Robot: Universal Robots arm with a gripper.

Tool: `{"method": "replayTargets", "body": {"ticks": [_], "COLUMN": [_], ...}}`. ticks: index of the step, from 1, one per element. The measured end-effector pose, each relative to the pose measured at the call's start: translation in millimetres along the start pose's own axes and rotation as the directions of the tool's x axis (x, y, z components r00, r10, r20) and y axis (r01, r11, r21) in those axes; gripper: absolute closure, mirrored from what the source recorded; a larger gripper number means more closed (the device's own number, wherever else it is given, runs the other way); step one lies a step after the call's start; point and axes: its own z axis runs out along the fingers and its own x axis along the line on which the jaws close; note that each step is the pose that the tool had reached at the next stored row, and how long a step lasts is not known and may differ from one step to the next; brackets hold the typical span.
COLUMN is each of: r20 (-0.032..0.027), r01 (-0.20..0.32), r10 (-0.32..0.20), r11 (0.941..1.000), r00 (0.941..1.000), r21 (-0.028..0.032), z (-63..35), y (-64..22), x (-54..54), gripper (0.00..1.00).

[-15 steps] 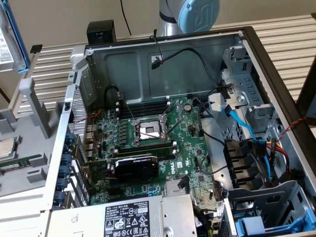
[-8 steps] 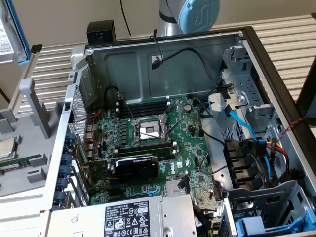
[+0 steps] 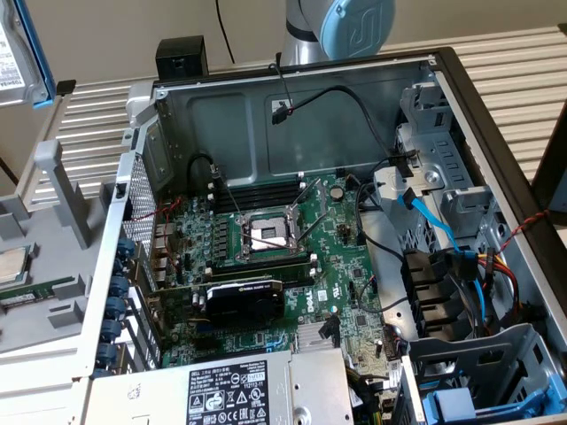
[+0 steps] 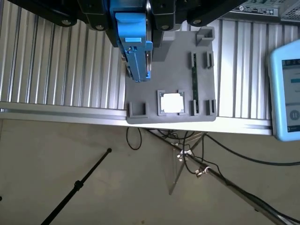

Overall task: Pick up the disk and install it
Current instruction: 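Pick up the disk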

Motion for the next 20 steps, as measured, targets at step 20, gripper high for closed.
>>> {"method": "replayTargets", "body": {"ticks": [20], "r20": [0.0112], "r01": [0.0], "r10": [0.0], "r11": [1.0], "r00": [0.9999], "r21": [0.0009], "z": [-35.2], "y": [-66.9], "x": [5.4], "gripper": [0.63]}}
